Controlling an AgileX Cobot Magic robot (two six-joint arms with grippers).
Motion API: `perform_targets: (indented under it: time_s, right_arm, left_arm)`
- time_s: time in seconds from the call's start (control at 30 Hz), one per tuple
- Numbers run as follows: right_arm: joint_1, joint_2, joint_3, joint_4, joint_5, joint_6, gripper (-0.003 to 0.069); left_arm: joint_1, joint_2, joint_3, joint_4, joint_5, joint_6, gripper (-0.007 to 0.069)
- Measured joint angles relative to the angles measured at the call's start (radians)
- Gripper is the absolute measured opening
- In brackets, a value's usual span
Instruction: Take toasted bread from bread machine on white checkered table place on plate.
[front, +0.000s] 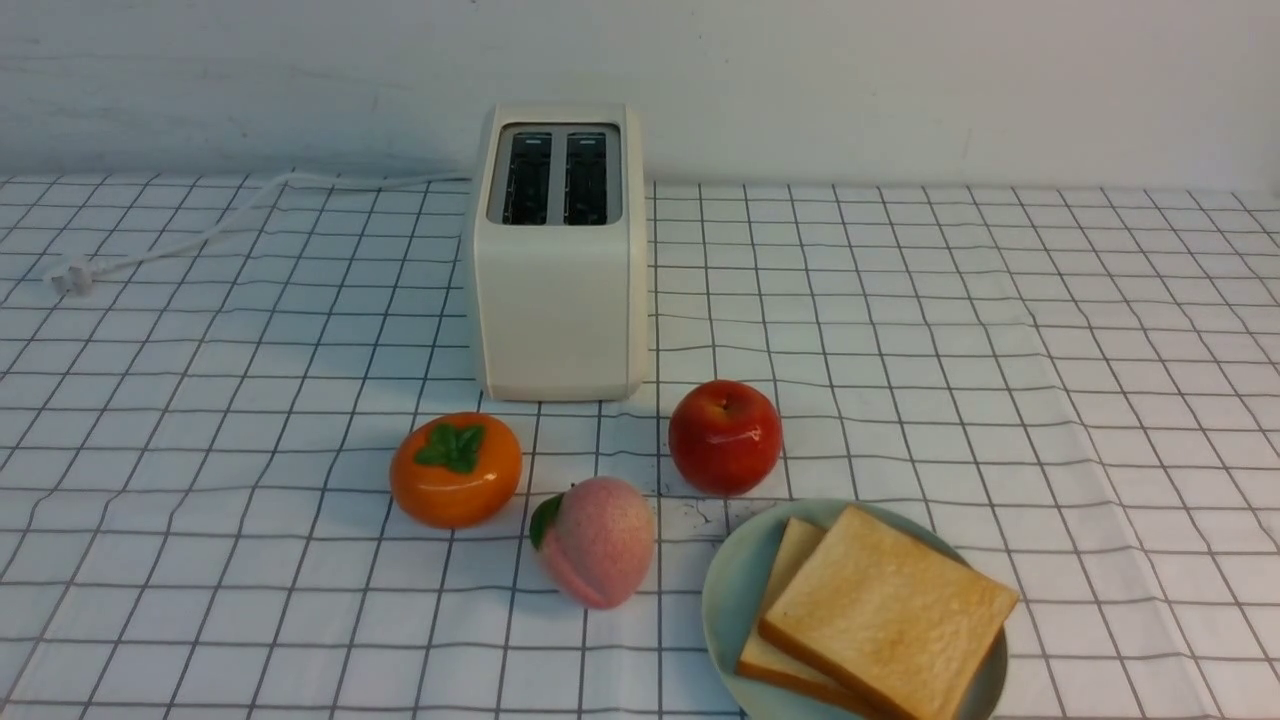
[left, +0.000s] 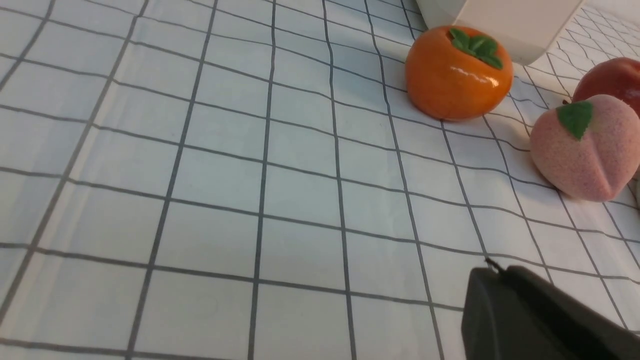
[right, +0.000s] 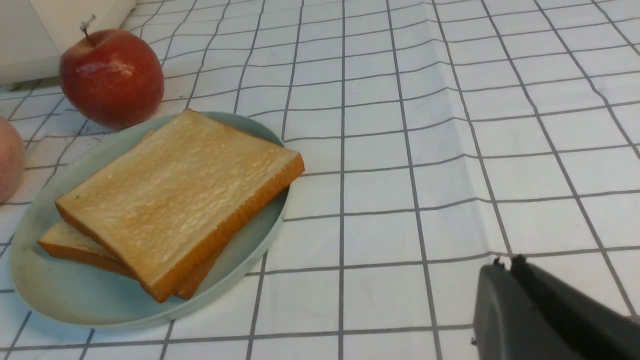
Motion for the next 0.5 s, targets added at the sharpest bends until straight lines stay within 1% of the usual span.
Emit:
perform_targets:
  time_s: [0.5]
  right_arm:
    - [0.0, 0.0, 0.0, 0.0, 0.0, 0.0, 0.0032]
  left_arm:
    - [0.0, 0.0, 0.0, 0.0, 0.0, 0.0, -0.001]
